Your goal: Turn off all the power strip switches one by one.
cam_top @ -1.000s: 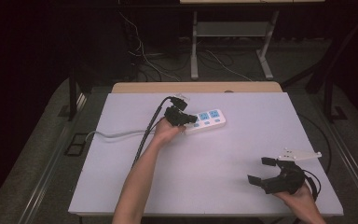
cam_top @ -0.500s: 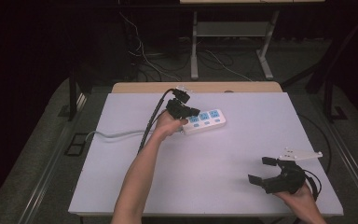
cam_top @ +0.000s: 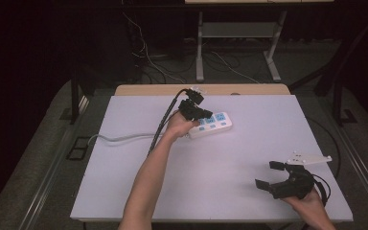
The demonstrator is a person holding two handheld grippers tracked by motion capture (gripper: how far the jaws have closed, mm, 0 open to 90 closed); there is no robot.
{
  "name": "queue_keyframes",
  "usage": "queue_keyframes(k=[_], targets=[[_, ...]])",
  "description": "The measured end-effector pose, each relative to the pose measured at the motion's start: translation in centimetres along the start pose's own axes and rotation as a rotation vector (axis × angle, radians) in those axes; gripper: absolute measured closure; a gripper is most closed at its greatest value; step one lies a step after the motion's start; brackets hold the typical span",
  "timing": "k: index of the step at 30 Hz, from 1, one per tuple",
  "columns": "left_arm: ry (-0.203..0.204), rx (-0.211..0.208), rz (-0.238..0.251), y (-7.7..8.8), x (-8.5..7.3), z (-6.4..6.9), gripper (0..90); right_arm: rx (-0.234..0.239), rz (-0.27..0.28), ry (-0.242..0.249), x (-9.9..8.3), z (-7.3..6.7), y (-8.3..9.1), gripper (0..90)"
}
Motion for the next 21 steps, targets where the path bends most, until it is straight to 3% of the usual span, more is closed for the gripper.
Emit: queue_keyframes(k=[6,21], targets=[[0.021,-0.003,-0.008,-0.9,-0.3,-0.3,89.5,0.001,-0.001,0.0,0.1,0.0,-0.1,0.9],[0.017,-0.001,-0.062,-2.6,-1.1,-0.3,89.4,0.003,0.0,0.001,0.1,0.0,-0.1,0.9]])
Point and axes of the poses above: each handheld gripper's, and its own axes: y roughly backward along the jaws, x roughly out of its top, z roughly to its right, the point moved 3 cm from there along -y, roughly forward along the jaws, and after that the axes turned 5 degrees about -x, right-handed, at the moved point
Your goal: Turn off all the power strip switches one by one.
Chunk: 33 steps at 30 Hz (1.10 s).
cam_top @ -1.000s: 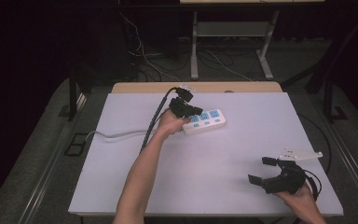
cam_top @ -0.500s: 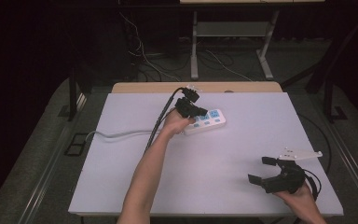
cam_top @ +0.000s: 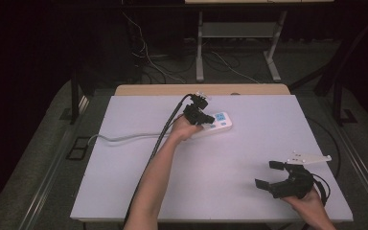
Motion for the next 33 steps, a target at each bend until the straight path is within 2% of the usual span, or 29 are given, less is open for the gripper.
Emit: queue_keyframes(k=[14,20,26,30,33], targets=[[-0.006,-0.008,-0.029,-0.9,-0.38,0.08,89.5,0.001,0.0,0.001,0.0,0.03,-0.01,0.9],[0.018,-0.021,-0.022,-0.95,-0.45,-0.03,89.5,0.001,-0.001,0.001,-0.01,0.02,-0.01,0.9],[0.01,-0.015,-0.028,-0.94,-0.43,-0.03,89.6,0.0,-0.004,0.003,-0.01,0.01,-0.04,0.9],[0.022,-0.025,-0.025,-0.95,-0.46,-0.1,89.6,0.001,-0.005,0.004,-0.03,-0.03,-0.03,0.9],[0.003,-0.015,-0.031,-0.94,-0.44,-0.02,89.7,0.001,-0.004,0.006,-0.03,-0.04,-0.01,0.9]])
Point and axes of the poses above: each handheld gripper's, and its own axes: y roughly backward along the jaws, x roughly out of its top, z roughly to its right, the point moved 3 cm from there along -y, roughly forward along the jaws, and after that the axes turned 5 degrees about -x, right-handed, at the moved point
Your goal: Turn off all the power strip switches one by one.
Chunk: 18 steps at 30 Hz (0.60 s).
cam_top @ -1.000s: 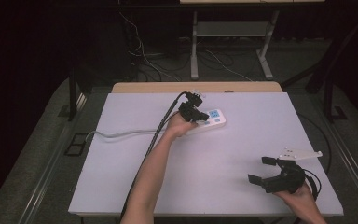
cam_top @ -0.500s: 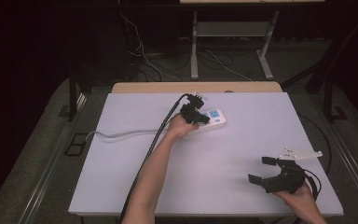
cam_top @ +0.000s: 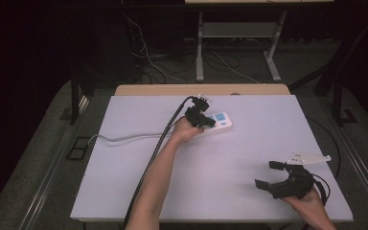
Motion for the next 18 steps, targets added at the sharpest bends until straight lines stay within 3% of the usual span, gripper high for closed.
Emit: queue_keyframes(k=[3,6,11,18], targets=[[-0.011,0.004,-0.005,-0.03,0.05,0.08,89.8,0.0,-0.002,-0.001,0.01,0.01,0.0,0.9],[0.007,-0.014,0.002,-0.03,-0.06,-0.12,89.9,0.001,-0.003,0.004,-0.01,-0.02,-0.01,0.9],[-0.005,0.007,-0.001,-0.13,-0.08,0.11,90.0,0.002,-0.008,0.007,-0.03,-0.07,-0.06,0.9],[0.021,-0.01,0.027,-0.05,-0.35,-0.13,89.8,0.0,-0.01,0.009,-0.04,-0.03,-0.09,0.9]])
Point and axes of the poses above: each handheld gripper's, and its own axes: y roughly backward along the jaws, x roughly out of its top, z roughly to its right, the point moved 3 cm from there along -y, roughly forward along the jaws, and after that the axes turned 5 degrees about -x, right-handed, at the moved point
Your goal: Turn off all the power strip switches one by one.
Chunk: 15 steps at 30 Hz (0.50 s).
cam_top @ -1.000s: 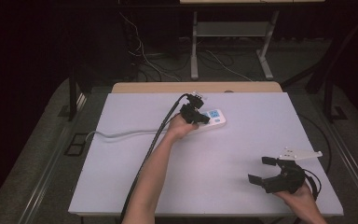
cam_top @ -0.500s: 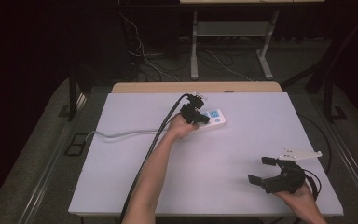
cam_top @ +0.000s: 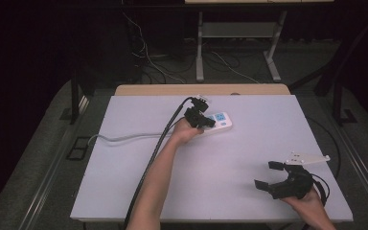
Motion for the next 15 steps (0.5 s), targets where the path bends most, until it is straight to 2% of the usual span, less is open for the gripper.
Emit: queue_keyframes(k=[5,15], targets=[[-0.03,0.034,-0.013,-0.08,0.14,0.43,89.7,0.0,0.002,-0.002,0.01,0.02,0.01,0.9],[-0.02,0.041,-0.015,-0.08,0.2,0.47,89.6,0.001,0.007,-0.006,0.04,0.06,0.08,0.9]])
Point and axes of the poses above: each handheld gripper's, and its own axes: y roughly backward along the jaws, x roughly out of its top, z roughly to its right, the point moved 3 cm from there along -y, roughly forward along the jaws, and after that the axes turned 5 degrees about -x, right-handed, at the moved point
